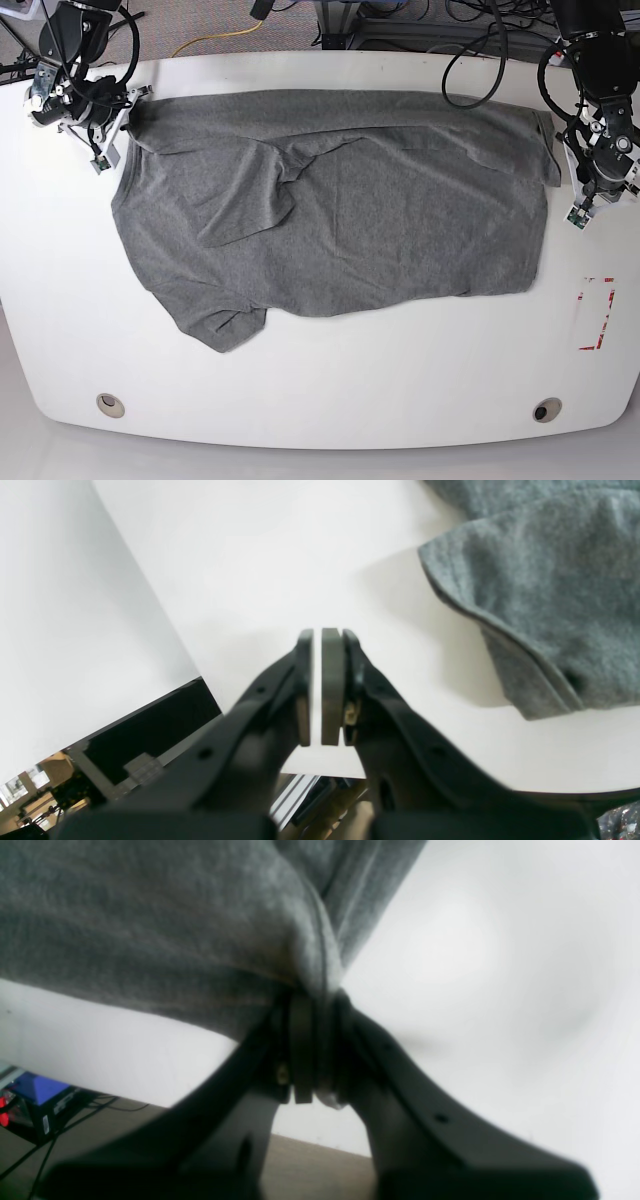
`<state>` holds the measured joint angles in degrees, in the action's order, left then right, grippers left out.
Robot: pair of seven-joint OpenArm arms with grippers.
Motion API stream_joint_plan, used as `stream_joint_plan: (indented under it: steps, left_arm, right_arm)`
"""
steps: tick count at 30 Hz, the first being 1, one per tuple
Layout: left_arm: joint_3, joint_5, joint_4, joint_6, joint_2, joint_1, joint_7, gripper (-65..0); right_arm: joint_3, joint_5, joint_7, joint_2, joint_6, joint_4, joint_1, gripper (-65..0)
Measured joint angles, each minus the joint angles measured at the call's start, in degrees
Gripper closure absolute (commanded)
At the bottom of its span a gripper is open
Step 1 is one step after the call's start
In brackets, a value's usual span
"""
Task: Fold the T-shirt properly
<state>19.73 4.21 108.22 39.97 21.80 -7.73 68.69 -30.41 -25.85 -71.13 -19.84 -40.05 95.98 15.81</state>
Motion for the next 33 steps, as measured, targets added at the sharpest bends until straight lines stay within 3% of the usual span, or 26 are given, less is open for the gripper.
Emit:
stream_joint_plan:
  steps: [3,5,9,17,22,27,33]
  left_arm:
    - [-0.02,-0.17,0.13,0.0,-0.42,0.26,0.33,-13.1]
    - [0.22,-0.15,0.44,-0.02,-1.81,0.28,2.45,-18.5]
    - [0.35,-0.2,0.79,-0.02,-6.88,0.0,6.19,-19.7]
    - [-2.47,-1.01,4.35,-0.02,-13.07,-3.58,6.29,-19.7]
    - [-2.64,0.04,2.95,-0.02,-12.96,-5.99,6.71,-19.6]
    - [-2.47,-0.2,-0.42,0.0,-12.28,-7.45,6.25,-19.6]
    - [-2.25,-0.15,-1.2,0.0,-9.84,-8.0,3.91,-19.6]
  right_arm:
    - [0.0,0.0,0.0,0.0,0.0,0.0,0.0,-12.0]
    - [-0.02,0.07,0.0,0.17,0.0,0.0,0.0,-21.7]
    - [-0.28,0.13,-0.02,0.66,0.0,0.0,-0.02,-33.5]
    - [-0.28,0.15,0.0,1.11,0.0,0.0,-0.15,-32.8]
    - [-0.28,0.15,-0.02,1.11,0.0,0.0,-0.46,-23.1]
    - [-0.26,0.17,0.0,1.11,0.0,-0.04,-0.92,-22.4]
    - [-0.26,0.15,0.0,1.14,0.02,-0.07,-0.81,-5.4]
